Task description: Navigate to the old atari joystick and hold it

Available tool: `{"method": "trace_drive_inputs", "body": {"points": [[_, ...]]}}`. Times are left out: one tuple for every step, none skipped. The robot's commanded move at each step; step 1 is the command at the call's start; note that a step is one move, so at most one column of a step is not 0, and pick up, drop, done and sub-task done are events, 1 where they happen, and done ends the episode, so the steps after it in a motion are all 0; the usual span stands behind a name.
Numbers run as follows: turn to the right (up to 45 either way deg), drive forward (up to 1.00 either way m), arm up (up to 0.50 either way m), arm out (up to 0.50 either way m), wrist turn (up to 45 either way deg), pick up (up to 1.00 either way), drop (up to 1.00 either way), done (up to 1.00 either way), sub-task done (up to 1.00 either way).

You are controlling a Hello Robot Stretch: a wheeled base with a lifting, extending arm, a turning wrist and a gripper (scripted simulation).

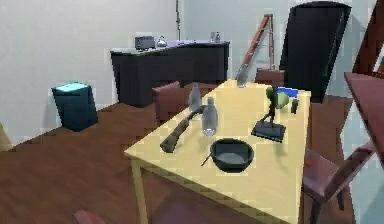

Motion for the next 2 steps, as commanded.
{"method": "trace_drive_inputs", "body": {"points": [[-45.0,0.00,0.00,0.00,0.0,0.00,0.00,0.00,0.00],[-15.0,0.00,0.00,0.00,0.0,0.00,0.00,0.00,0.00]]}}
